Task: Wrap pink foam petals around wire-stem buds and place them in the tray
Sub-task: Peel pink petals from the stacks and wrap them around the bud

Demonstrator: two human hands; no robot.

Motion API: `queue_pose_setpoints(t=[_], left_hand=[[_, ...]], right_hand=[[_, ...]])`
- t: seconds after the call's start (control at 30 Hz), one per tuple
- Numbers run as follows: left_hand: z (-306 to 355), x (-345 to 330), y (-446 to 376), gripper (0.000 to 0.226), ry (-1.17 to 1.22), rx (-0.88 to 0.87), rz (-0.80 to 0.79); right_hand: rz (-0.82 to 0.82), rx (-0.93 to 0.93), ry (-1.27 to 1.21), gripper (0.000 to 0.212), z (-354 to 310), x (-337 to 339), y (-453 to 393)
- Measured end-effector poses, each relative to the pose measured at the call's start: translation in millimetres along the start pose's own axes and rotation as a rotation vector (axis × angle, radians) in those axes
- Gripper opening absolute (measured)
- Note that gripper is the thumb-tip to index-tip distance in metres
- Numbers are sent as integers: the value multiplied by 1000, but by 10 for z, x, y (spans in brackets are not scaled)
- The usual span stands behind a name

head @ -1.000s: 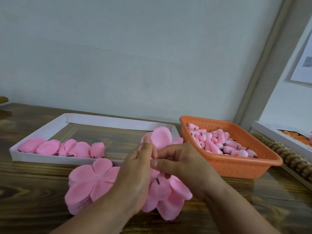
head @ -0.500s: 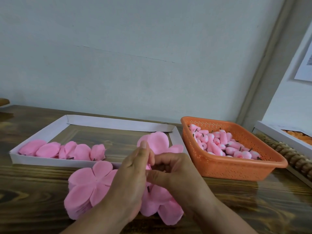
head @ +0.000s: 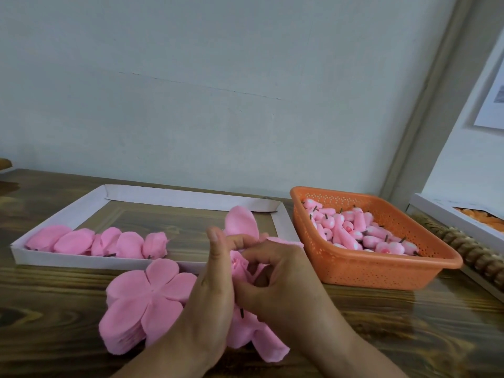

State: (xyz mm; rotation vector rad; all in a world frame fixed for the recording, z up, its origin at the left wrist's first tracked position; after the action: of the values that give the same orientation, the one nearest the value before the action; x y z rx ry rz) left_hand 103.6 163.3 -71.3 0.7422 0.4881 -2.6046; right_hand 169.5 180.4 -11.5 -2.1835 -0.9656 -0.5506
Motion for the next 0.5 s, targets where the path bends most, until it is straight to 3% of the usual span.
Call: queue_pose_setpoints(t=[0.23, 0.37, 0.5], left_hand=[[80, -53, 51, 60, -42, -37, -44], [-7, -114, 46, 86, 24, 106, -127], [22, -49, 50, 73, -27, 52, -57]], right_hand=[[75, 160, 154, 14, -196, 56, 50], [79, 182, 132, 21, -236, 41, 74], [139, 187, 114, 35, -228, 69, 68]])
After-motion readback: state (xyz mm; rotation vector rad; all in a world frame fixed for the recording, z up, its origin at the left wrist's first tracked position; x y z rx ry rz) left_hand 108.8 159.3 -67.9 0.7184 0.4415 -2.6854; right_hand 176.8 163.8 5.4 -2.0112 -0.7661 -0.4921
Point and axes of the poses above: each hand's wrist, its own y-axis away from the middle knuckle, its own x-axis out of the back of the hand, z = x × y, the point moved 8 cm from there along -y, towards the middle knuckle, and after that the axes turned 11 degrees about y, right-handed, at the moved point
